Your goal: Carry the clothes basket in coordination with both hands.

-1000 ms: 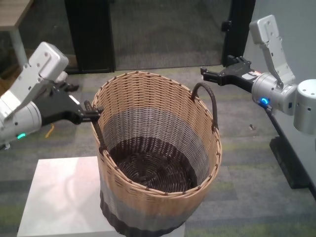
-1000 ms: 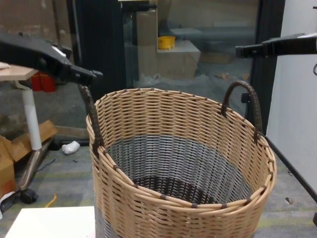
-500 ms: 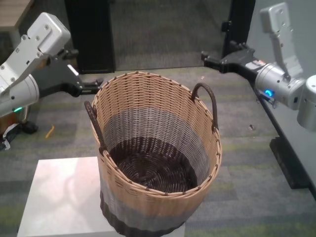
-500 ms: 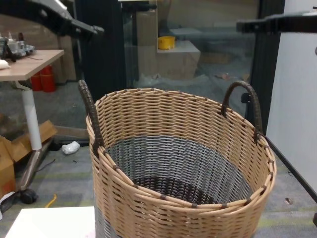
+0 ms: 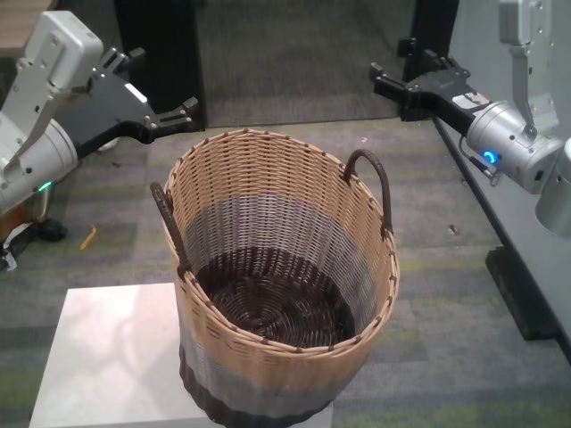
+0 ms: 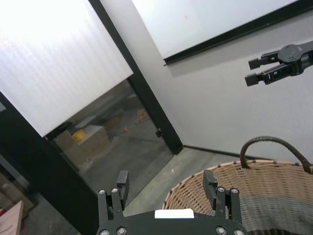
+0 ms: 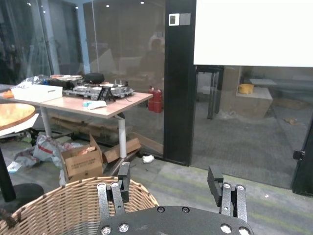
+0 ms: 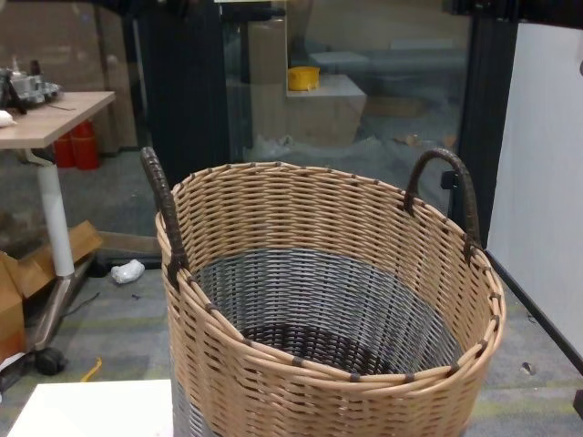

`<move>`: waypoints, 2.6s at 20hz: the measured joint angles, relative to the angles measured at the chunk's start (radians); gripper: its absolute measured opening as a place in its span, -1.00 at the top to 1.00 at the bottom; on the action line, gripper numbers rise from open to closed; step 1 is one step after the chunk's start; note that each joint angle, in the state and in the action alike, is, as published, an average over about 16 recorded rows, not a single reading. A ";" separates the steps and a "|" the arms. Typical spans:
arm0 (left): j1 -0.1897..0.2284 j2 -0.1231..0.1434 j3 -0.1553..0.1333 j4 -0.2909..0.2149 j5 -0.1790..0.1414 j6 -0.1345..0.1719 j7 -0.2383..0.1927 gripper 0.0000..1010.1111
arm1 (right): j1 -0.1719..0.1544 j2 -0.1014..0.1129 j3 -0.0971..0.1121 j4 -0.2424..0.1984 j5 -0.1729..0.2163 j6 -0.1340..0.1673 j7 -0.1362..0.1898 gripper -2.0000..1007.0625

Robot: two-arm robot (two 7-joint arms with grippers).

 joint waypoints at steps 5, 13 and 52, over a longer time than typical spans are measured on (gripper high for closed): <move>0.002 0.000 0.000 0.001 -0.001 0.002 -0.001 -0.98 | 0.002 0.001 -0.004 0.003 -0.005 0.003 0.001 -1.00; 0.001 0.010 0.006 -0.007 0.004 0.027 -0.003 -0.98 | 0.006 0.004 -0.011 0.009 -0.015 0.011 0.002 -1.00; 0.000 0.015 0.010 -0.012 0.008 0.044 -0.005 -0.98 | 0.008 0.007 -0.016 0.012 -0.022 0.016 0.002 -1.00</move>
